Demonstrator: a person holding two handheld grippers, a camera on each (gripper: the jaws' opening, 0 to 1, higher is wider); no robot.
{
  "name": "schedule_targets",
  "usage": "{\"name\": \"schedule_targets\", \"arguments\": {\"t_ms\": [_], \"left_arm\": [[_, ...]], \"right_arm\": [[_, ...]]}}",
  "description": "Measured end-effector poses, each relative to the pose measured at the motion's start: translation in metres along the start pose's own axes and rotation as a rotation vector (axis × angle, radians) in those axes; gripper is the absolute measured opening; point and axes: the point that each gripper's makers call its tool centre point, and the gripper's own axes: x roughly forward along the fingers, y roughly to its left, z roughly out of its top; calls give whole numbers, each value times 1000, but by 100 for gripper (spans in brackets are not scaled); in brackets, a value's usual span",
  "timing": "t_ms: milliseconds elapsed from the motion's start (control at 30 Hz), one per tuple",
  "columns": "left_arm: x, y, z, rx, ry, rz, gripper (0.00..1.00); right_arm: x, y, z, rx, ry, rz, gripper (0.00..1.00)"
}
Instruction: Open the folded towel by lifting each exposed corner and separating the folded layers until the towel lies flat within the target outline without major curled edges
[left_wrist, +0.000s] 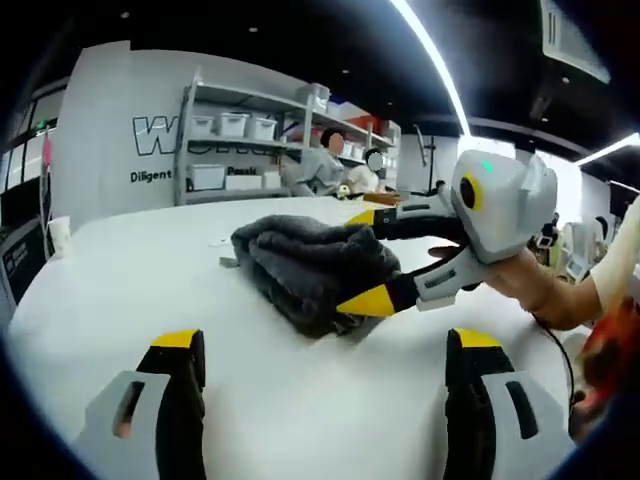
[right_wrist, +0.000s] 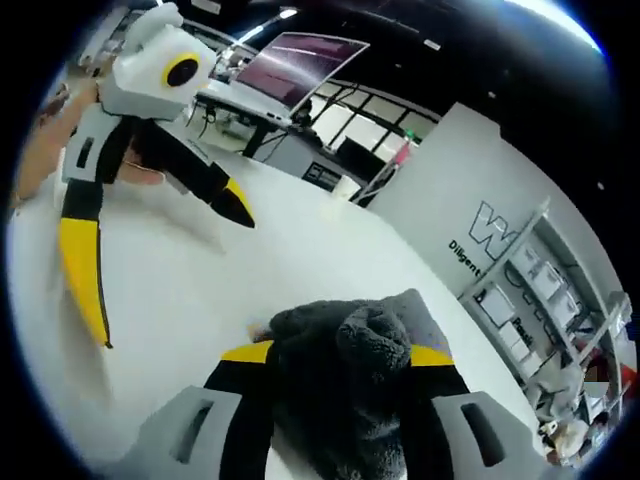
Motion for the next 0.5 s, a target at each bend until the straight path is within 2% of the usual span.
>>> {"name": "schedule_targets", "arguments": {"t_ms": [133,367,500], "left_arm": [[-3,4,1,-16,-13,13,98],[-3,3,1,-12,-12,12,98],[0,-2,-4,0,12,1,98]], "right_arm": [[1,-4,-2,-10,-7,-13,34],[1,-3,-3,14,-35,20,20],[-1,-6,-3,49,-61,33,15]]}}
